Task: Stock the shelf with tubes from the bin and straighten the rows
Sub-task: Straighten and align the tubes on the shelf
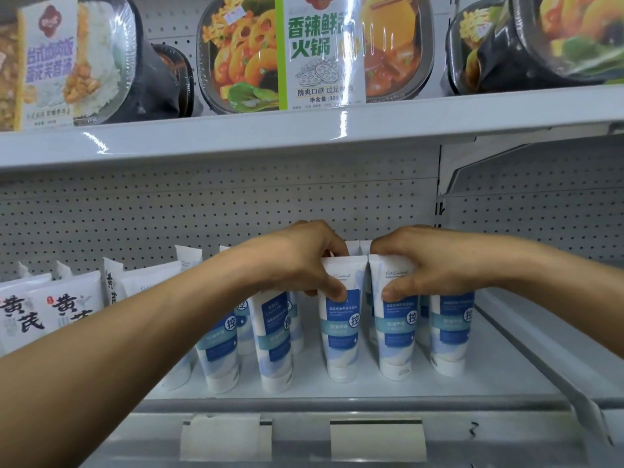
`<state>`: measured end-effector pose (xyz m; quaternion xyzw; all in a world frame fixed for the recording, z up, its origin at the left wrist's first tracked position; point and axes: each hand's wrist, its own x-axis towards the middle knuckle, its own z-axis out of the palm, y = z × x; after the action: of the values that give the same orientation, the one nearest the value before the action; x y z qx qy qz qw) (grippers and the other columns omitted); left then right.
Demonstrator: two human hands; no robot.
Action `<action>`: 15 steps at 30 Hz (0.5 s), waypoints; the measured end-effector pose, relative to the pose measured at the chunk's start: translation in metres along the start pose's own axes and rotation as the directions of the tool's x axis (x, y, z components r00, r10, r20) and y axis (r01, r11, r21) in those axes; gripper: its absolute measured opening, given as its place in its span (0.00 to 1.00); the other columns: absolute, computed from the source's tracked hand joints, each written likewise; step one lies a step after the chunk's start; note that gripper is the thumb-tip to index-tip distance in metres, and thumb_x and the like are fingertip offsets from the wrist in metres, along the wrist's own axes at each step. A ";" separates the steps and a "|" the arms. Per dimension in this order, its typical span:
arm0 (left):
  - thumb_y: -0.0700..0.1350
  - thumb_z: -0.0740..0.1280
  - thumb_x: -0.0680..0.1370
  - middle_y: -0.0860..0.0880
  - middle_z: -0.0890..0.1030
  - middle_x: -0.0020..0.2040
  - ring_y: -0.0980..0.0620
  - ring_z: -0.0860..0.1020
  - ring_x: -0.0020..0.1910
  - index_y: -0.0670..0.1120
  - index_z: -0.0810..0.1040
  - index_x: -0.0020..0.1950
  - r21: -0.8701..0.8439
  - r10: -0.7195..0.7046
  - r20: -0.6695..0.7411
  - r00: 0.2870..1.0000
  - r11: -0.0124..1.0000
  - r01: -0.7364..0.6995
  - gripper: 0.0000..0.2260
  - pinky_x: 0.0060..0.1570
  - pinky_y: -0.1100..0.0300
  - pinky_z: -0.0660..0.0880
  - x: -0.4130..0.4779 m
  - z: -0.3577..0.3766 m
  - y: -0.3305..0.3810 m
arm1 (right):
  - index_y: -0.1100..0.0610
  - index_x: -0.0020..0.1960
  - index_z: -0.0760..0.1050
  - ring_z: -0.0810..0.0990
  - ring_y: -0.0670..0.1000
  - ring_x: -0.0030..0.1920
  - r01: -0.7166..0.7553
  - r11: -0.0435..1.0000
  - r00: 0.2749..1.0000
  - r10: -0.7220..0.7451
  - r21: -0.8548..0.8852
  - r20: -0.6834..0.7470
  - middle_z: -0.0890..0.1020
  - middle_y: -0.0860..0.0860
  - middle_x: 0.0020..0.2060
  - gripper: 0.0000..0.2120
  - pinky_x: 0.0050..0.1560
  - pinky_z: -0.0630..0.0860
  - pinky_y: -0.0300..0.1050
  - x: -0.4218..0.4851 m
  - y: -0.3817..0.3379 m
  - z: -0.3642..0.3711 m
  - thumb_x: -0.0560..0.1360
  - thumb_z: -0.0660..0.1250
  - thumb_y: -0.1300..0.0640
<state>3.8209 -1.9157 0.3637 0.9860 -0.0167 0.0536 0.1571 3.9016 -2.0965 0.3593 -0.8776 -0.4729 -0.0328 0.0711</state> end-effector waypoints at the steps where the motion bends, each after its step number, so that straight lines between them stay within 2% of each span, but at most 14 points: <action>1: 0.48 0.76 0.70 0.54 0.85 0.46 0.56 0.83 0.39 0.52 0.82 0.51 0.014 0.000 -0.005 1.000 1.000 0.000 0.11 0.40 0.62 0.81 0.000 0.000 0.001 | 0.48 0.51 0.76 0.81 0.42 0.43 0.004 1.000 1.000 -0.003 0.005 -0.003 0.83 0.42 0.45 0.12 0.47 0.80 0.48 0.000 0.001 0.000 0.70 0.73 0.47; 5: 0.52 0.76 0.70 0.56 0.83 0.46 0.57 0.81 0.43 0.54 0.80 0.52 0.063 0.012 -0.082 0.997 0.998 -0.007 0.13 0.47 0.57 0.80 -0.004 -0.002 0.003 | 0.47 0.47 0.75 0.80 0.41 0.42 0.033 0.999 0.999 -0.032 0.030 -0.031 0.82 0.41 0.42 0.10 0.46 0.79 0.46 0.000 0.003 -0.004 0.69 0.73 0.45; 8: 0.54 0.72 0.74 0.58 0.82 0.47 0.63 0.80 0.45 0.55 0.80 0.55 0.036 0.051 -0.214 0.975 0.998 -0.044 0.11 0.47 0.64 0.77 -0.011 -0.015 0.004 | 0.46 0.48 0.77 0.81 0.40 0.44 0.072 0.994 0.993 -0.063 0.087 -0.102 0.83 0.41 0.43 0.09 0.48 0.80 0.45 -0.001 0.005 -0.010 0.71 0.71 0.44; 11: 0.52 0.67 0.78 0.61 0.82 0.48 0.67 0.78 0.46 0.57 0.80 0.54 0.001 0.074 -0.331 0.941 0.997 -0.078 0.06 0.43 0.72 0.71 -0.021 -0.031 -0.004 | 0.46 0.48 0.78 0.79 0.38 0.45 0.110 0.985 0.969 -0.076 0.132 -0.236 0.82 0.40 0.44 0.06 0.46 0.76 0.35 -0.001 0.006 -0.014 0.73 0.70 0.46; 15: 0.47 0.65 0.80 0.63 0.81 0.51 0.69 0.77 0.51 0.58 0.81 0.55 -0.006 0.063 -0.313 0.948 0.998 -0.068 0.08 0.50 0.74 0.70 -0.028 -0.052 -0.031 | 0.46 0.47 0.78 0.78 0.36 0.46 0.172 0.974 0.934 -0.113 0.150 -0.338 0.81 0.39 0.44 0.03 0.43 0.70 0.31 0.008 0.002 -0.019 0.74 0.68 0.49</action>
<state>3.7895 -1.8700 0.3999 0.9627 -0.0246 0.2138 0.1638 3.9075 -2.0937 0.3789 -0.8134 -0.5181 -0.1407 0.2239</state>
